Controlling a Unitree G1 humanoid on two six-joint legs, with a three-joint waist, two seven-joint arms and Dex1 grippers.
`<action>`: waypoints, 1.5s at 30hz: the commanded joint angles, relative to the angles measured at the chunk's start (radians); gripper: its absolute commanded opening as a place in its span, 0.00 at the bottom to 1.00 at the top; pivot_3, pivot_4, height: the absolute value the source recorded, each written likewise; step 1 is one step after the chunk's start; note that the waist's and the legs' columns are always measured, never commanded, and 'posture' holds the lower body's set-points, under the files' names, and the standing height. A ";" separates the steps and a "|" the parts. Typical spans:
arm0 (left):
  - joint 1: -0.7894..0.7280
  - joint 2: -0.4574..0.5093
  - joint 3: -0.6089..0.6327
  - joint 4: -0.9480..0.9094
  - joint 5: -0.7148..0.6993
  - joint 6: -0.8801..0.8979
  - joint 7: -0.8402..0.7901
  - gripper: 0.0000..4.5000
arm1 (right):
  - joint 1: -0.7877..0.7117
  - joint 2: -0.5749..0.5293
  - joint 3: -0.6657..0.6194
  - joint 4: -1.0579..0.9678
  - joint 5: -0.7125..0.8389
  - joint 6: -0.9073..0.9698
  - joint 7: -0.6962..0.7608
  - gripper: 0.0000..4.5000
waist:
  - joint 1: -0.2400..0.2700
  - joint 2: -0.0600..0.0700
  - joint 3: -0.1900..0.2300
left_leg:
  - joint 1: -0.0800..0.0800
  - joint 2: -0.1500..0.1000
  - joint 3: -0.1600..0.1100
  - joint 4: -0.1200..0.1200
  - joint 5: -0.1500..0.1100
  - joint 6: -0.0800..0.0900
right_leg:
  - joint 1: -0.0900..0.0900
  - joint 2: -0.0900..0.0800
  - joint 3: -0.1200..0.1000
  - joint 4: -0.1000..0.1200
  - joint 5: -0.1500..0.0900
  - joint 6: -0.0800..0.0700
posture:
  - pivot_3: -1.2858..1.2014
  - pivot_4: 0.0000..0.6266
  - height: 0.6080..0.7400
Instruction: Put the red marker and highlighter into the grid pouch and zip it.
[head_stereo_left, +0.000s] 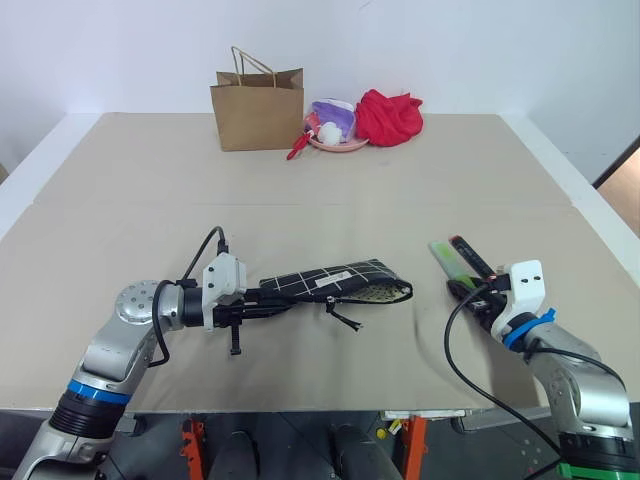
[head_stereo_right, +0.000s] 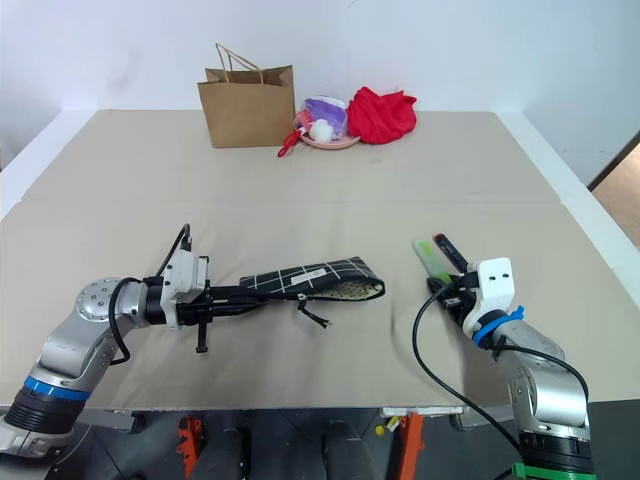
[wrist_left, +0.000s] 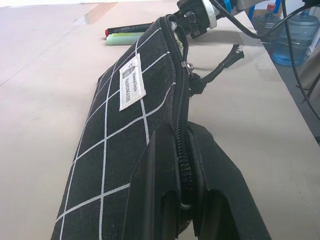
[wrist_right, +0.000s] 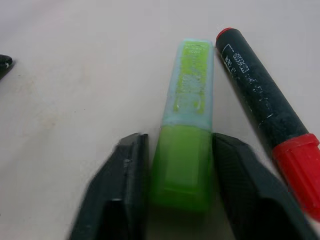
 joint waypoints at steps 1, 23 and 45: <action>-0.016 0.001 0.026 -0.025 -0.015 -0.008 0.003 0.00 | 0.028 0.007 0.024 0.022 -0.012 0.004 0.010 0.26 | 0.000 -0.001 -0.001 | 0.000 0.000 0.000 0.000 0.000 0.000 | 0.000 0.000 0.000 0.000 0.000 0.000 | 0.52 0.24 1.00; -0.045 -0.008 0.015 0.022 -0.019 -0.015 -0.052 0.00 | -0.056 -0.488 -0.039 -0.270 0.498 0.262 0.724 0.26 | 0.004 0.006 0.004 | -0.002 0.000 0.000 -0.001 -0.001 0.002 | -0.001 0.000 0.000 0.000 -0.001 0.004 | 0.52 0.24 1.00; -0.041 -0.023 0.011 0.014 -0.005 -0.021 -0.049 0.00 | -0.007 -0.507 -0.016 -0.231 0.438 0.245 0.772 0.26 | 0.003 0.005 0.004 | -0.002 0.000 0.000 0.001 -0.001 0.001 | -0.001 0.000 0.000 0.000 0.000 0.004 | 0.52 0.24 1.00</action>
